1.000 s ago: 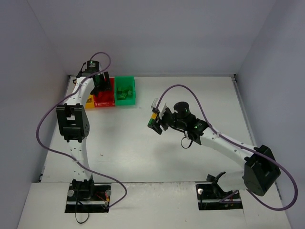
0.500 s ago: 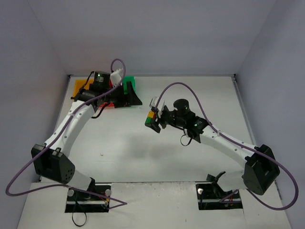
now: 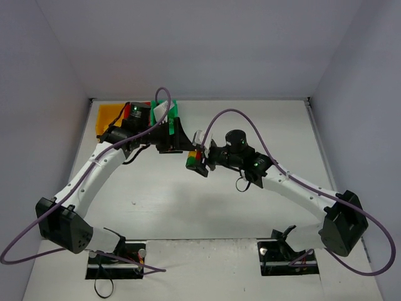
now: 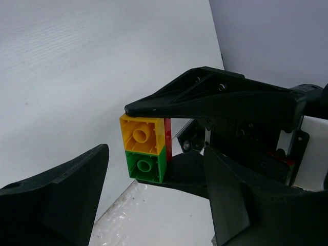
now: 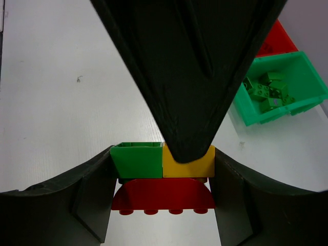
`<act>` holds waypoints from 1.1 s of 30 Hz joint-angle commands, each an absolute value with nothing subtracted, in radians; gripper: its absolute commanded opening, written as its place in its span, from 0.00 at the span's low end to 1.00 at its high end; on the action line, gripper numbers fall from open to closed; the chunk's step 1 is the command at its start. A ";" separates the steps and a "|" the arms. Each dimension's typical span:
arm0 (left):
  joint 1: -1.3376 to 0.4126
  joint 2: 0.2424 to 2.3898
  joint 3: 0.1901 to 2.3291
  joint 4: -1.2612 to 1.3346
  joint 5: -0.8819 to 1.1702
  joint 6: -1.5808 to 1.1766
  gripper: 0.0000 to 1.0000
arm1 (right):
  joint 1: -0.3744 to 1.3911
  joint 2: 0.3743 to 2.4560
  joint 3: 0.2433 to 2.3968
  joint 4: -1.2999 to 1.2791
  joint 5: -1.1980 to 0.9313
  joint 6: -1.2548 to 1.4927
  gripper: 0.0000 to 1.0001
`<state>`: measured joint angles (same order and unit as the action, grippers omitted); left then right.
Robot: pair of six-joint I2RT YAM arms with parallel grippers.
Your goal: Sort the legos into containers by color
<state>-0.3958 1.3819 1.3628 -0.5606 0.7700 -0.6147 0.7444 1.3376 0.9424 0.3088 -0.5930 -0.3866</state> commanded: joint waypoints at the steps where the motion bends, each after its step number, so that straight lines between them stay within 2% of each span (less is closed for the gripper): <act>1: -0.414 1.374 1.379 -0.499 0.801 -0.624 0.67 | 0.759 1.281 1.006 0.367 -0.629 -0.399 0.04; 10: -0.428 1.397 1.387 -0.474 0.818 -0.620 0.62 | 0.776 1.269 1.014 0.367 -0.638 -0.394 0.05; 17: -0.428 1.402 1.382 -0.446 0.805 -0.629 0.54 | 0.779 1.267 1.016 0.367 -0.640 -0.394 0.06; 29: -0.428 1.416 1.359 -0.393 0.825 -0.652 0.37 | 0.787 1.261 1.012 0.373 -0.627 -0.391 0.07; 30: -0.426 1.416 1.356 -0.393 0.828 -0.652 0.35 | 0.787 1.259 1.011 0.374 -0.626 -0.390 0.07; 31: -0.428 1.416 1.355 -0.390 0.834 -0.653 0.28 | 0.787 1.259 1.011 0.374 -0.626 -0.390 0.07; 33: -0.428 1.416 1.355 -0.385 0.842 -0.655 0.24 | 0.787 1.259 1.009 0.373 -0.623 -0.390 0.07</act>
<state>-0.4225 1.4254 1.3434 -0.4870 0.8108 -0.6319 0.7677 1.3010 0.9577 0.2874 -0.5865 -0.3870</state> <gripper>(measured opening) 0.291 0.615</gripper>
